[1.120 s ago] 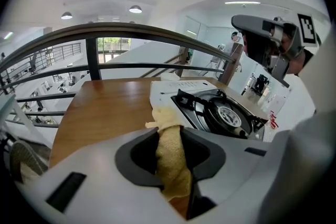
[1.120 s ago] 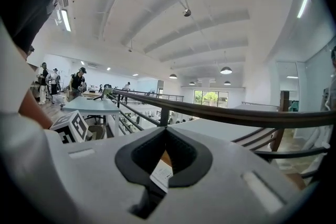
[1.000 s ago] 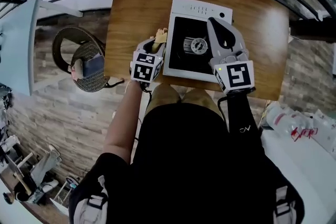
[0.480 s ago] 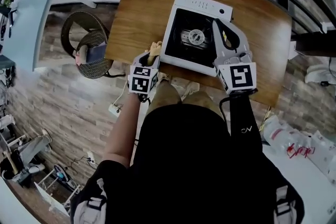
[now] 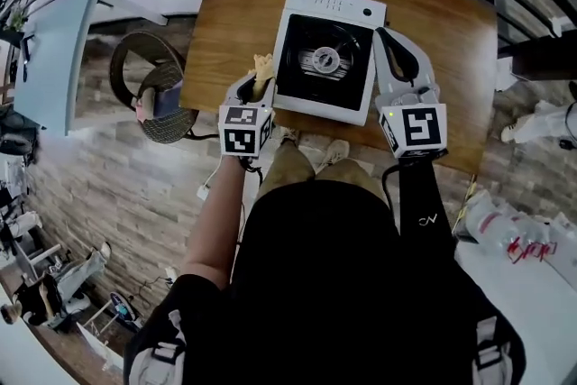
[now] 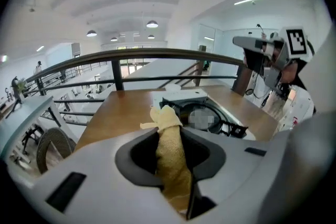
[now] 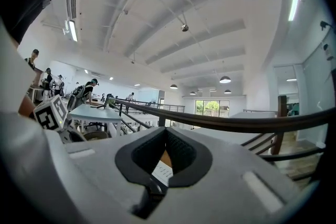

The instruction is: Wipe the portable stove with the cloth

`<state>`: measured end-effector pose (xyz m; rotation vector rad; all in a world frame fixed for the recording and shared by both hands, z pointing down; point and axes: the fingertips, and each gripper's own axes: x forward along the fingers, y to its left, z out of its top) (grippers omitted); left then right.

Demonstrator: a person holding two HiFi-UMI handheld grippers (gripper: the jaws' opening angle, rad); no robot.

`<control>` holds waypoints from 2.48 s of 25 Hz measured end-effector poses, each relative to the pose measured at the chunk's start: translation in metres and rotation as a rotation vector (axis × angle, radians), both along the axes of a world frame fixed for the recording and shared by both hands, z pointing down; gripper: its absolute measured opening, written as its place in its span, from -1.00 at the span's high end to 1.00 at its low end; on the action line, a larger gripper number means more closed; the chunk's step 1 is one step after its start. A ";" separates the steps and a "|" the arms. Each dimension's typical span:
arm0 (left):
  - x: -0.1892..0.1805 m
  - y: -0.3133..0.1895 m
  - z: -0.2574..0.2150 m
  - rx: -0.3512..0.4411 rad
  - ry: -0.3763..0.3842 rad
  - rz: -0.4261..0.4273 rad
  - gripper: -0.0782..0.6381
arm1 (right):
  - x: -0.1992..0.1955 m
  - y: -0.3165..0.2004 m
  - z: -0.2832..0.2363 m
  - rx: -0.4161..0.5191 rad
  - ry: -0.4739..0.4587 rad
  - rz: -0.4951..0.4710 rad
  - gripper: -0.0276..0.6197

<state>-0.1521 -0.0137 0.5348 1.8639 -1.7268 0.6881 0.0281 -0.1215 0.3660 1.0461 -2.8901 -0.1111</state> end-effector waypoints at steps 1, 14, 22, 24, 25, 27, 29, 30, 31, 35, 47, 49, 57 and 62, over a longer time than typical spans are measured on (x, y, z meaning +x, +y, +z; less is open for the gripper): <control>0.005 -0.013 -0.012 0.030 -0.004 0.019 0.52 | 0.007 -0.003 0.002 -0.003 0.008 0.016 0.91; 0.158 -0.142 -0.066 0.199 0.044 0.424 0.52 | 0.091 -0.037 0.006 -0.002 -0.001 0.256 0.91; 0.210 -0.182 -0.052 0.169 0.045 0.542 0.52 | 0.115 -0.046 0.020 -0.044 0.045 0.318 0.91; 0.220 -0.199 -0.047 0.152 0.022 0.574 0.52 | 0.118 -0.045 0.023 -0.055 0.049 0.330 0.91; 0.224 -0.209 -0.043 0.136 0.010 0.583 0.52 | 0.119 -0.045 0.025 -0.059 0.051 0.336 0.91; 0.230 -0.227 -0.033 0.102 -0.005 0.591 0.52 | 0.121 -0.045 0.029 -0.068 0.053 0.347 0.91; 0.236 -0.240 -0.019 0.060 -0.012 0.598 0.52 | 0.123 -0.045 0.033 -0.077 0.056 0.357 0.91; 0.238 -0.242 -0.009 0.028 -0.017 0.605 0.52 | 0.124 -0.045 0.034 -0.081 0.056 0.360 0.91; 0.240 -0.242 0.002 -0.009 -0.022 0.613 0.52 | 0.125 -0.044 0.035 -0.084 0.057 0.362 0.91; 0.241 -0.229 0.030 -0.112 -0.047 0.633 0.52 | 0.127 -0.047 0.035 -0.086 0.056 0.369 0.91; 0.249 -0.119 0.044 -0.251 -0.012 0.800 0.52 | 0.118 -0.050 0.031 -0.067 0.057 0.355 0.91; 0.247 -0.096 0.046 -0.287 0.008 0.825 0.52 | 0.114 -0.050 0.029 -0.064 0.057 0.347 0.91; 0.250 -0.038 0.031 -0.303 0.044 0.912 0.52 | 0.108 -0.049 0.026 -0.056 0.060 0.340 0.91; 0.262 -0.006 0.025 -0.346 0.067 1.014 0.52 | 0.108 -0.048 0.024 -0.055 0.064 0.347 0.91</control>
